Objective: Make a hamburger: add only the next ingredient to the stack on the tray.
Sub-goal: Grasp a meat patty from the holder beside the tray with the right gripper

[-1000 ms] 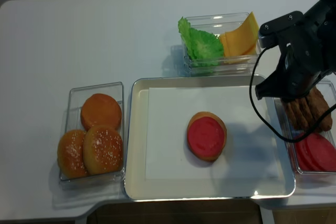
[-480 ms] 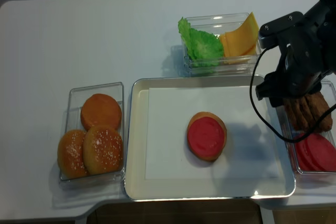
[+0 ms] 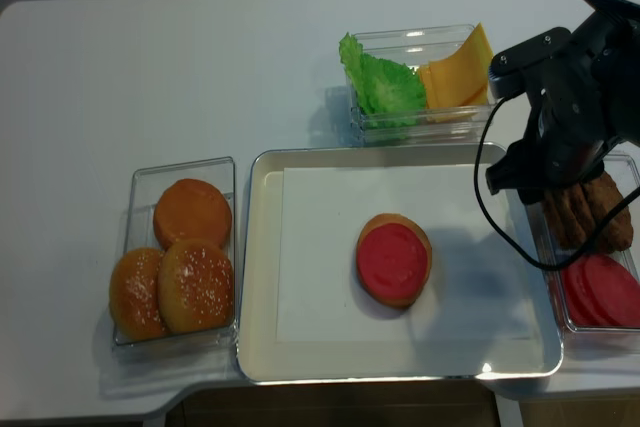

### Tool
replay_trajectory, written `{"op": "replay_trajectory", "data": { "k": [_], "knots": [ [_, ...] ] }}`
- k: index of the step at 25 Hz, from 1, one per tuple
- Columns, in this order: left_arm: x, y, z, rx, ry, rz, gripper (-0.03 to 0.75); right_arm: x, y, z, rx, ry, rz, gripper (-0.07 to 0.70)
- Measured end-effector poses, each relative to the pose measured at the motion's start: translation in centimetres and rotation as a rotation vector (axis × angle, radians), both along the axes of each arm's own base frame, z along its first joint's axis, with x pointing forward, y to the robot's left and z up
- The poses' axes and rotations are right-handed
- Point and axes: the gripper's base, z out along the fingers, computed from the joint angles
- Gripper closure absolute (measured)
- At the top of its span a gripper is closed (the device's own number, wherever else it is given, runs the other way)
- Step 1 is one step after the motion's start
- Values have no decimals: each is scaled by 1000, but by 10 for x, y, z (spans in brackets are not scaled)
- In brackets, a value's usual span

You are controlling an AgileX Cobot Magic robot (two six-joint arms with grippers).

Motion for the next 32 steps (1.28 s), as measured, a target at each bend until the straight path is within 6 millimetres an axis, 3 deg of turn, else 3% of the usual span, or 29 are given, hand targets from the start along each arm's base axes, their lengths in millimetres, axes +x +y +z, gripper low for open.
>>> {"op": "replay_trajectory", "data": {
  "k": [18, 32],
  "knots": [
    [0, 0, 0, 0, 0, 0, 299, -3, -2, -1, -10, 26, -28, 503],
    [0, 0, 0, 0, 0, 0, 299, -3, -2, 0, -11, 28, -36, 510]
  ]
}}
